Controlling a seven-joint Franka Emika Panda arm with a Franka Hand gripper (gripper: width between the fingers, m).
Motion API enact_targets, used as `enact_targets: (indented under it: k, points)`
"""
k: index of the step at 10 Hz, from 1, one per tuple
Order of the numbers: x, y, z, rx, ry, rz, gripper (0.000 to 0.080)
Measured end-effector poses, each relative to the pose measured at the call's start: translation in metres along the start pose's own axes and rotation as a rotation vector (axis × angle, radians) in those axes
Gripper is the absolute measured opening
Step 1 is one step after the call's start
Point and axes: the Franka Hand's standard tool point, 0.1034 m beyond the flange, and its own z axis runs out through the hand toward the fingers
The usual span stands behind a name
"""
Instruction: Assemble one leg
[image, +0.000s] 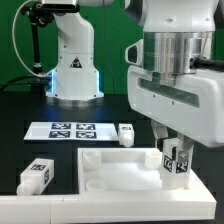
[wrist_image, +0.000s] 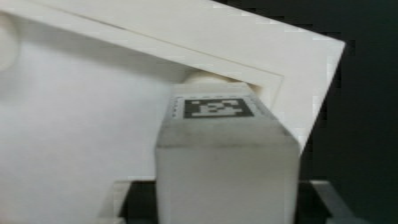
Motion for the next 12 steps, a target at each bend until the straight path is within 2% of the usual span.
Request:
enact_targets:
  k: [2, 3, 4, 5, 6, 7, 8, 11, 12]
  points:
    - [0.0, 0.001, 0.0, -0.001, -0.001, 0.096, 0.0287]
    - [0.0, 0.001, 0.0, -0.001, -0.001, 0.119, 0.0388]
    - [-0.001, 0.001, 0.0, -0.002, -0.001, 0.049, 0.0388]
    - [-0.005, 0.002, 0.0, -0.016, -0.005, -0.103, 0.0527]
    - [-0.01, -0.001, -0.002, -0.013, -0.01, -0.267, 0.061]
    - [-0.013, 0.001, -0.003, -0.026, -0.025, -0.44, 0.061]
    - [-0.018, 0.002, -0.004, -0.025, -0.021, -0.483, 0.0642]
    - [-0.015, 0.002, -0.002, -0.027, -0.02, -0.686, 0.0649]
    - [-0.015, 0.003, -0.001, -0.035, -0.016, -0.901, 0.0649]
